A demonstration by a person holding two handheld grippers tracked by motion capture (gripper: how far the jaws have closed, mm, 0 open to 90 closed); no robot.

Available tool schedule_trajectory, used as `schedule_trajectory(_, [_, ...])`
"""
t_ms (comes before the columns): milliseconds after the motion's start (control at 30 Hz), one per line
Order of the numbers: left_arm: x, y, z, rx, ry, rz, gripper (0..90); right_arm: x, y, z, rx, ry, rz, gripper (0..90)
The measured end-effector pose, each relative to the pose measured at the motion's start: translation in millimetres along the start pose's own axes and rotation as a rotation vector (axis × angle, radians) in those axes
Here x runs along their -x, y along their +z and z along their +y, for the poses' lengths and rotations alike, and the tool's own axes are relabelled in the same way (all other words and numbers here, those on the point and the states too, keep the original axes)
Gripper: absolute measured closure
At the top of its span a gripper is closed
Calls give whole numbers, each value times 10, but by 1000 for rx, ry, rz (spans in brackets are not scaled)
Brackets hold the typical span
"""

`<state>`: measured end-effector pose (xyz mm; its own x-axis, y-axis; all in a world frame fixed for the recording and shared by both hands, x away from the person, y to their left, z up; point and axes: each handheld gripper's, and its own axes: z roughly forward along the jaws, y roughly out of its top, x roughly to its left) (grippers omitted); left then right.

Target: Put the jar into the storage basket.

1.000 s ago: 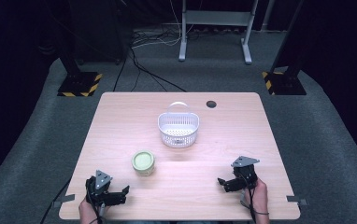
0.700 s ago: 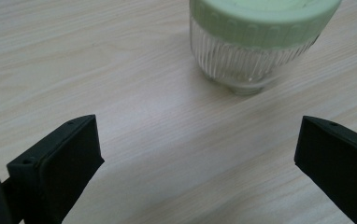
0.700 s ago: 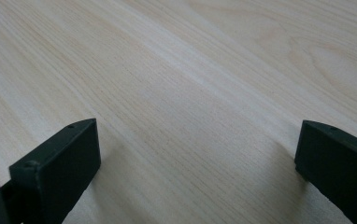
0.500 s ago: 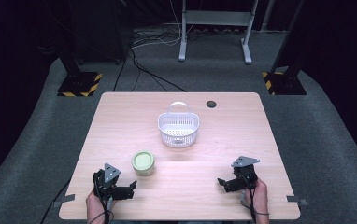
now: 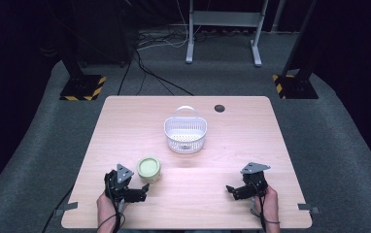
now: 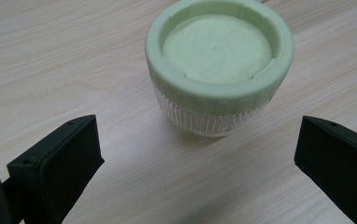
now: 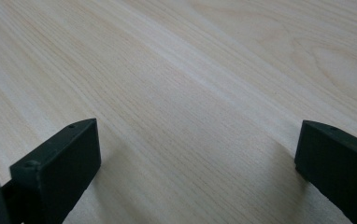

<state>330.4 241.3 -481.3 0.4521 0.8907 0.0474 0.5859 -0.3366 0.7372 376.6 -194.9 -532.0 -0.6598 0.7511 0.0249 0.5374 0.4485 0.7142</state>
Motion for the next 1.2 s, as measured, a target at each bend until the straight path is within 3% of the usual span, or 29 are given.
schedule_trajectory(233, [18, 45, 91, 0, 4, -2, 4, 4, -1, -1, 2, 2, 2, 0])
schedule_trajectory(367, [7, 88, 142, 2, -16, -15, 4, 6, -1, -1, 3, 6, 0, 0])
schedule_trajectory(567, [-27, 177, 220, 15, -54, -73, 4, 3, -1, 0, 2, 4, -2, 0])
schedule_trajectory(733, [-4, 256, 285, 1, -47, -63, 3, 4, -1, 0, 2, 3, 0, 0])
schedule_trajectory(933, [56, 336, 360, -10, -8, -45, 3, 5, -2, -1, 2, 5, 1, 0])
schedule_trajectory(1200, [86, 425, 398, -28, 1, -27, 2, 5, -2, -1, 3, 4, 3, 0])
